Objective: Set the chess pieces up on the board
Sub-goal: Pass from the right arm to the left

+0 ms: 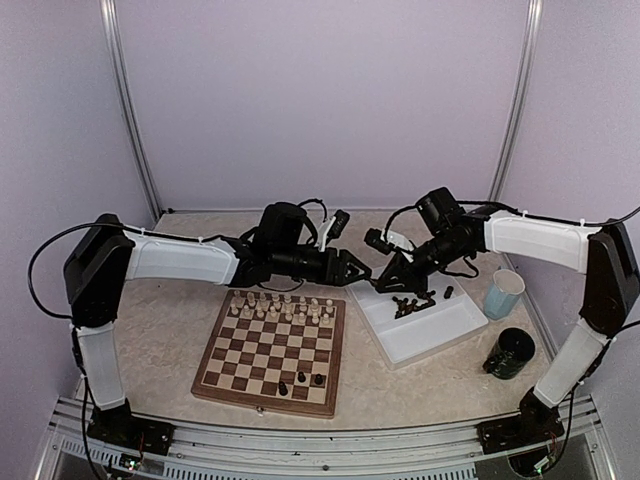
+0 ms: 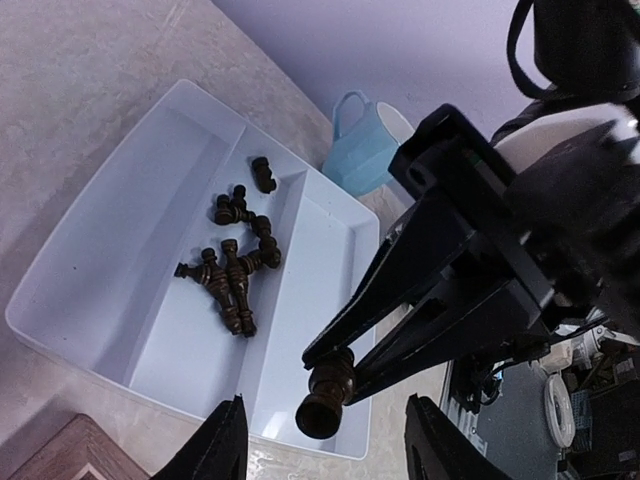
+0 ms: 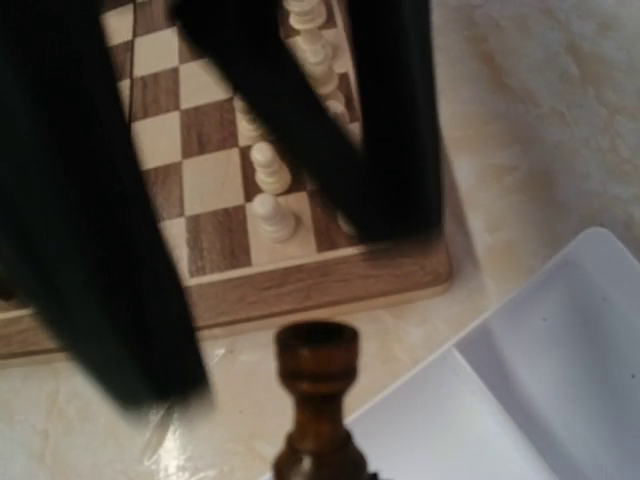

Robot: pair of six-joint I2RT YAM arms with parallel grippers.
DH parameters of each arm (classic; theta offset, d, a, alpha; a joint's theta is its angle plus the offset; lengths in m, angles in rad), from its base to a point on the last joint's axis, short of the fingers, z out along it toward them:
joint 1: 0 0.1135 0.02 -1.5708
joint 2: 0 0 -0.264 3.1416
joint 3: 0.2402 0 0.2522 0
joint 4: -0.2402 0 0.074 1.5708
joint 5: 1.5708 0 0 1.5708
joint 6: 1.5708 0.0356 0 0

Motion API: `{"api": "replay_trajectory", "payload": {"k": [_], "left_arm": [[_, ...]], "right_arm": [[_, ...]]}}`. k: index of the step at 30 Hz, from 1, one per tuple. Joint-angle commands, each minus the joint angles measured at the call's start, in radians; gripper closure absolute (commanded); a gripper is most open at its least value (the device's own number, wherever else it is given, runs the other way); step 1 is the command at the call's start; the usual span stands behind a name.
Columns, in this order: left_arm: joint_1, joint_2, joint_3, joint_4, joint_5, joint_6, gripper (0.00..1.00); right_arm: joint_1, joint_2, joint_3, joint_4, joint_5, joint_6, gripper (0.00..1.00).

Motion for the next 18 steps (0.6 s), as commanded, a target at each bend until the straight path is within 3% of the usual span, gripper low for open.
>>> {"api": "replay_trajectory", "payload": {"k": [1, 14, 18], "left_arm": [[-0.007, 0.051, 0.045, 0.044, 0.046, -0.057, 0.48], [-0.007, 0.081, 0.048, 0.075, 0.077, -0.084, 0.74], [-0.007, 0.079, 0.039, 0.096, 0.09, -0.088, 0.86]], "right_arm": [[0.0, -0.05, -0.021, 0.012, -0.031, -0.01, 0.92], [0.001, -0.059, -0.043, 0.019, -0.029, -0.014, 0.92], [0.0, -0.058, -0.051, 0.025, -0.017, -0.013, 0.92]]}}
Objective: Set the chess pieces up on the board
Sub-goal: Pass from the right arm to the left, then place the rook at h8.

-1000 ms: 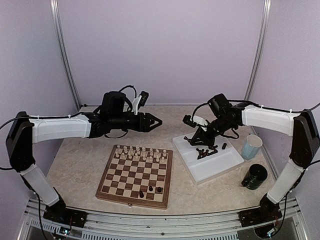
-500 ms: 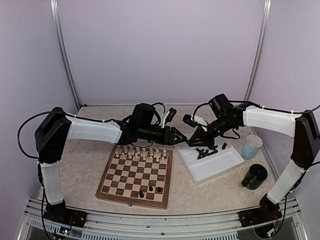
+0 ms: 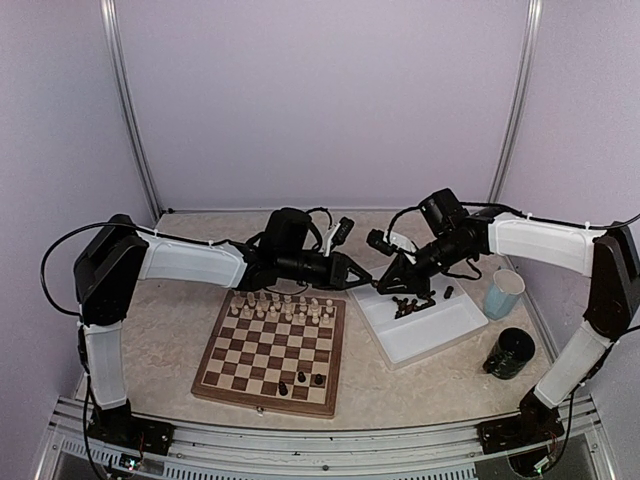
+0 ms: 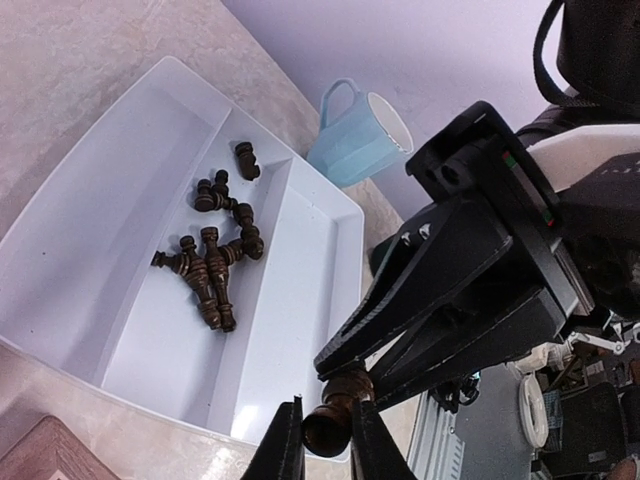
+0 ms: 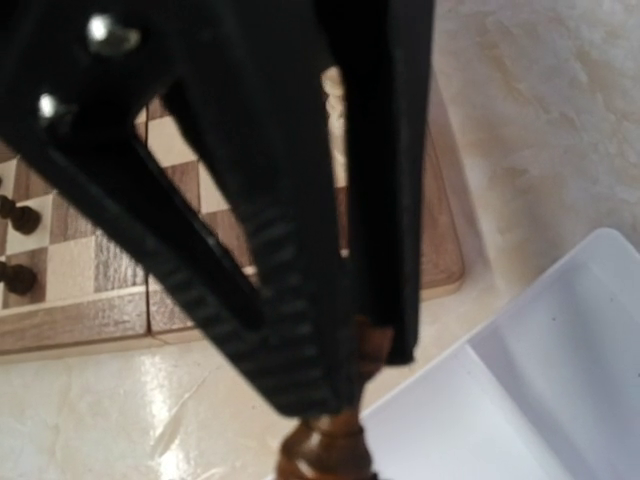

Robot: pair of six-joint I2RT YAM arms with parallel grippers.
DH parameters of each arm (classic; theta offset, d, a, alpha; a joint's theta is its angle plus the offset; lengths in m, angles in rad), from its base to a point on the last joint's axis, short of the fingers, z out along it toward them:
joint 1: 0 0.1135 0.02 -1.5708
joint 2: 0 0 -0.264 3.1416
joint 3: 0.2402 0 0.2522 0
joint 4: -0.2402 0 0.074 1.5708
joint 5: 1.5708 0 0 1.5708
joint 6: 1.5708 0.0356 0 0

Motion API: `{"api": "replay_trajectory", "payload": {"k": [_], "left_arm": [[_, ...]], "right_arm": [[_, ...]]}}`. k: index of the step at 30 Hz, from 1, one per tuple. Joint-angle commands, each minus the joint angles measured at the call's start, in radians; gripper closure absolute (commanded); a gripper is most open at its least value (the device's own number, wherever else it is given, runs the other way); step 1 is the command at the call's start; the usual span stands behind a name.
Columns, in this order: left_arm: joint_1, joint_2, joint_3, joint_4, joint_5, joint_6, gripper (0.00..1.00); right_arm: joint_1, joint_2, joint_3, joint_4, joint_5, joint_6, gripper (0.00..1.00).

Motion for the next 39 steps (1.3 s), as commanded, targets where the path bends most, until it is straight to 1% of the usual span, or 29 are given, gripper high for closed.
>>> {"api": "replay_trajectory", "payload": {"k": [1, 5, 8, 10, 12, 15, 17, 19, 20, 21, 23, 27, 30, 33, 36, 39], "left_arm": [[0.002, 0.011, 0.019, 0.053, 0.029, -0.005, 0.9], [0.007, -0.006, -0.003, 0.076, 0.018, -0.001, 0.99], [0.021, -0.055, -0.042, 0.067, -0.017, 0.017, 1.0], [0.03, -0.1, -0.066, 0.026, -0.053, 0.045, 1.0], [0.028, -0.143, -0.081, -0.069, -0.116, 0.099, 1.0], [0.0, -0.238, -0.12, -0.273, -0.258, 0.223, 1.0], [-0.034, -0.323, -0.153, -0.426, -0.398, 0.272, 1.0], [-0.084, -0.414, -0.168, -0.587, -0.605, 0.27, 1.0], [-0.106, -0.437, -0.172, -0.669, -0.687, 0.244, 1.0], [-0.122, -0.462, -0.181, -0.738, -0.738, 0.207, 1.0], [-0.149, -0.513, -0.225, -0.837, -0.788, 0.111, 1.0], [-0.205, -0.616, -0.364, -0.904, -0.804, -0.064, 1.0], [-0.239, -0.668, -0.461, -0.971, -0.841, -0.177, 1.0], [-0.285, -0.705, -0.511, -1.02, -0.899, -0.287, 1.0], [-0.306, -0.721, -0.541, -1.064, -0.921, -0.348, 1.0], [-0.313, -0.749, -0.583, -1.089, -0.906, -0.394, 1.0]], "right_arm": [[0.0, -0.026, -0.026, 0.018, 0.002, -0.008, 0.92], [-0.004, -0.011, -0.052, 0.027, 0.065, -0.02, 0.91], [-0.023, 0.003, -0.081, 0.043, 0.067, -0.027, 0.91], [-0.043, 0.01, -0.1, 0.064, 0.061, -0.028, 0.92], [-0.062, 0.022, -0.113, 0.084, 0.058, -0.028, 0.92], [-0.09, 0.04, -0.122, 0.106, 0.046, -0.022, 0.92], [-0.105, 0.045, -0.135, 0.129, 0.046, -0.015, 0.92], [-0.111, 0.048, -0.144, 0.144, 0.054, -0.015, 0.92], [-0.113, 0.051, -0.146, 0.146, 0.06, -0.018, 0.92], [-0.114, 0.053, -0.147, 0.15, 0.065, -0.02, 0.92], [-0.116, 0.055, -0.151, 0.158, 0.066, -0.02, 0.92], [-0.118, 0.06, -0.146, 0.159, 0.056, -0.027, 0.92], [-0.118, 0.055, -0.147, 0.156, 0.055, -0.029, 0.92], [-0.118, 0.037, -0.156, 0.163, 0.063, -0.032, 0.92], [-0.118, 0.029, -0.151, 0.166, 0.075, -0.034, 0.92], [-0.117, 0.029, -0.155, 0.165, 0.074, -0.037, 0.92]]}}
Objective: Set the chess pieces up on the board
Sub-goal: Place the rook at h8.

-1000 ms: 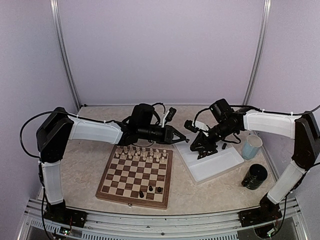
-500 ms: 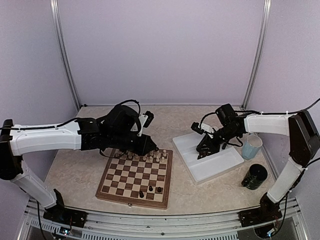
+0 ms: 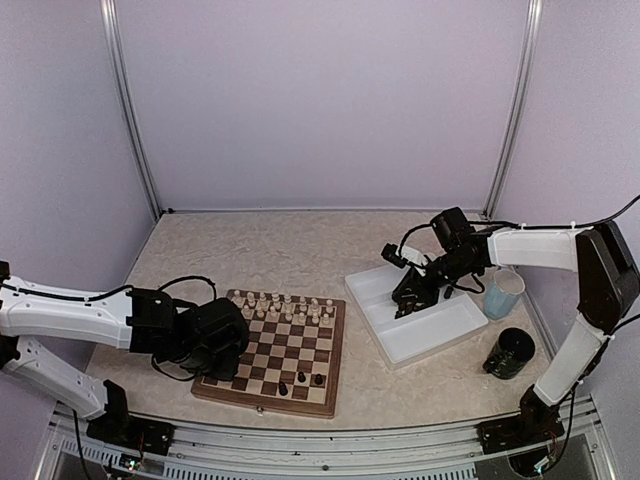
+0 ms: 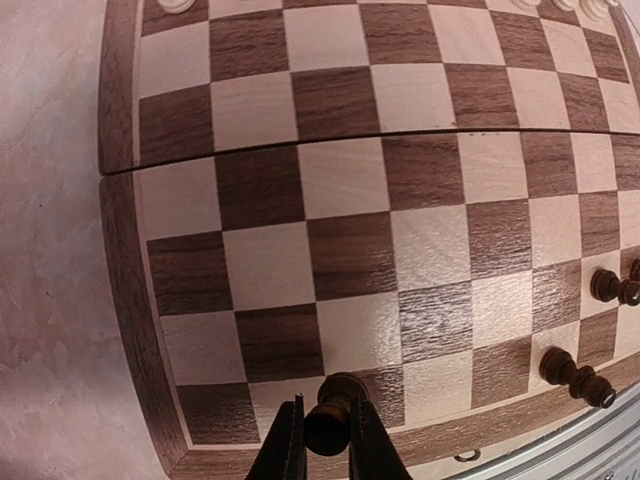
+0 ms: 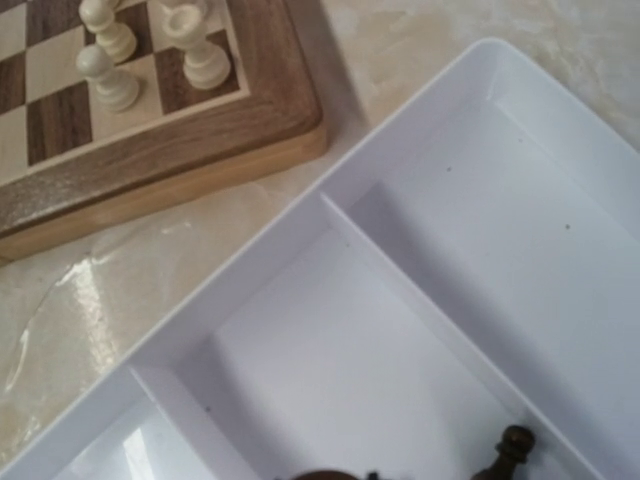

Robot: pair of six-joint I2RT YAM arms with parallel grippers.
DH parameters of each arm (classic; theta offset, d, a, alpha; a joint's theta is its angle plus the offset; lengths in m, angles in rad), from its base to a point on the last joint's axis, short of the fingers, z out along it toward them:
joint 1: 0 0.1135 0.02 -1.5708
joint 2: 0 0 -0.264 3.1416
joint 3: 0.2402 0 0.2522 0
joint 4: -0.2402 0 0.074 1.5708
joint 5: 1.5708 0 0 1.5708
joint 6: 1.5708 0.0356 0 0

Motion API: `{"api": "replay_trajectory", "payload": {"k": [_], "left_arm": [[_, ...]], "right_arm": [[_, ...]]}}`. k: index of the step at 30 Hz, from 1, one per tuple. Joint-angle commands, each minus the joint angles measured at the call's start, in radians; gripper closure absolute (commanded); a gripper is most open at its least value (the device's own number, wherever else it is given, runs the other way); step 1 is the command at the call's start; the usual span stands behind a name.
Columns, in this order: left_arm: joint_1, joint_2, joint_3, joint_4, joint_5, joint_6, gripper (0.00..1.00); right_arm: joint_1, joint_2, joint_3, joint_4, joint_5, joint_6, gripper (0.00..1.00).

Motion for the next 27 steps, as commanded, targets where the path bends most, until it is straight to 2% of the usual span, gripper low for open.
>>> {"api": "replay_trajectory", "payload": {"k": [1, 8, 23, 27], "left_arm": [[-0.01, -0.068, -0.054, -0.07, -0.036, -0.134, 1.0], [-0.006, -0.139, -0.123, -0.09, -0.018, -0.184, 1.0], [0.027, -0.131, -0.149, -0.114, -0.067, -0.209, 1.0], [0.028, -0.12, -0.149, -0.106, -0.062, -0.197, 0.9]], "right_arm": [[-0.006, -0.021, -0.012, 0.016, 0.006, -0.015, 0.92], [-0.006, -0.025, -0.012, 0.015, 0.006, -0.015, 0.92], [-0.006, -0.015, -0.008, 0.008, -0.008, -0.013, 0.91], [-0.006, -0.013, -0.009, 0.007, -0.011, -0.015, 0.91]]}}
